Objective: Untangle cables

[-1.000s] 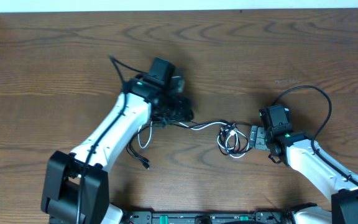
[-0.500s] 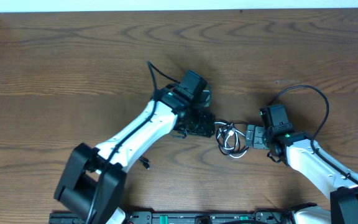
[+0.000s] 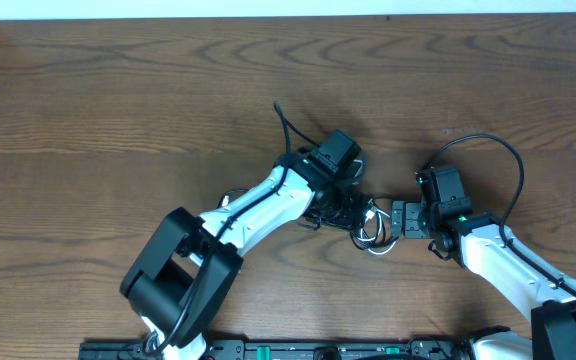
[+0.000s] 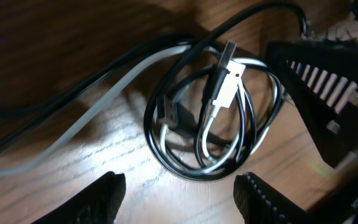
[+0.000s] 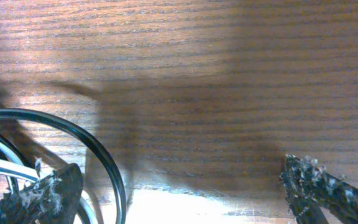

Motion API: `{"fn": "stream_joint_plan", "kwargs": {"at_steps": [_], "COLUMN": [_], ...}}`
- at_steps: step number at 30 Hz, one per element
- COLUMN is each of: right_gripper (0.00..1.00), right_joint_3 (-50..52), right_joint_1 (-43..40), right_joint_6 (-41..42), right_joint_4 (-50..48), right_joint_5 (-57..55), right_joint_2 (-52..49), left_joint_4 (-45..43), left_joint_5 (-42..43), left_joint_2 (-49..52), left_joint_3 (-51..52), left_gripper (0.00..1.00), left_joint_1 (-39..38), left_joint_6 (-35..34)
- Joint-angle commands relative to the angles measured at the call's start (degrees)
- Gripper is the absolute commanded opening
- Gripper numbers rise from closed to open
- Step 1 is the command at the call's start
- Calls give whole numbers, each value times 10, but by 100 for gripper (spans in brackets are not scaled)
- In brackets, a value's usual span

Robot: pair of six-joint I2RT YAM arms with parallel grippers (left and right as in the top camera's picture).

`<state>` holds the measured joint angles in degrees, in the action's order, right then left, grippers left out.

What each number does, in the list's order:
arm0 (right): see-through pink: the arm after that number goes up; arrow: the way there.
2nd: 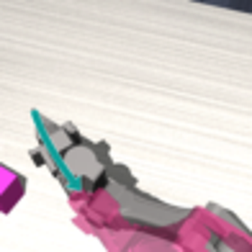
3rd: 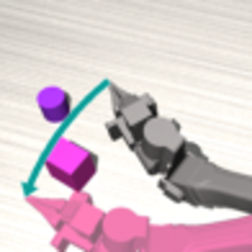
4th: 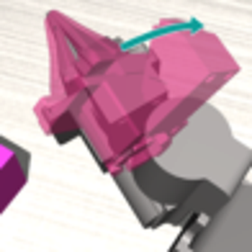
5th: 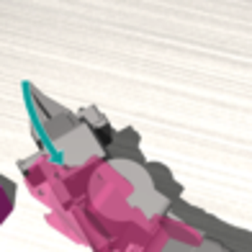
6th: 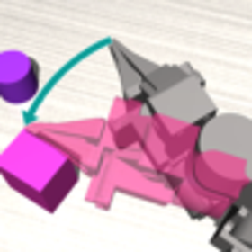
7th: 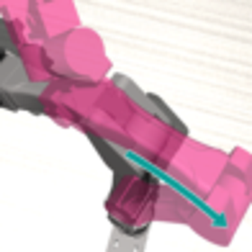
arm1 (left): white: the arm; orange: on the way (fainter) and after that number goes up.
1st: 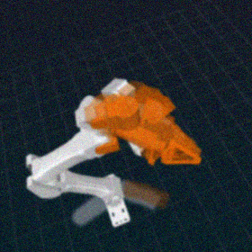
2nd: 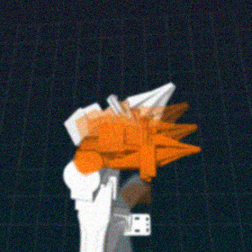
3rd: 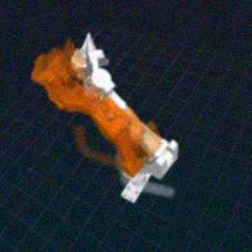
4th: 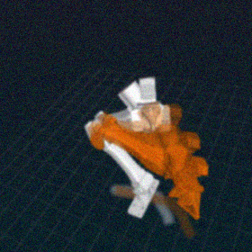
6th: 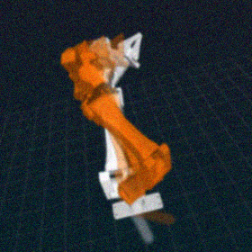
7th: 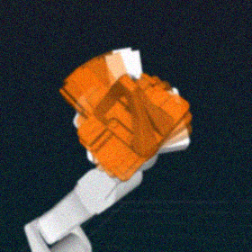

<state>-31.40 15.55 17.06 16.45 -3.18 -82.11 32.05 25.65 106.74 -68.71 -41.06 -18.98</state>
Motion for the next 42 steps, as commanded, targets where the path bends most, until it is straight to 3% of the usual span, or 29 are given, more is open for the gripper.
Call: {"fn": "stream_joint_plan", "kwargs": {"at_steps": [1,13,16,23,35,42], "right_gripper": [99,99,99,99,99,99], "right_joint_3": [26,26,26,26,26,26], "right_joint_1": [4,4,4,4,4,4], "right_joint_6": [6,6,6,5,-137,-142], "right_joint_4": [13,12,12,12,-8,-4], "right_joint_5": [83,83,82,83,260,264], "right_joint_2": [-27,-27,-27,-27,-27,-27], "left_joint_4": [-17,-52,-52,-35,23,22], "left_joint_5": [7,7,7,9,9,9], "left_joint_2": [19,66,67,67,60,20], "left_joint_3": [0,0,0,0,0,0], "left_gripper": [61,60,47,8,7,8], "left_joint_1": [-3,-15,-21,-17,-10,-10], "left_joint_6": [12,11,11,12,12,12]}}
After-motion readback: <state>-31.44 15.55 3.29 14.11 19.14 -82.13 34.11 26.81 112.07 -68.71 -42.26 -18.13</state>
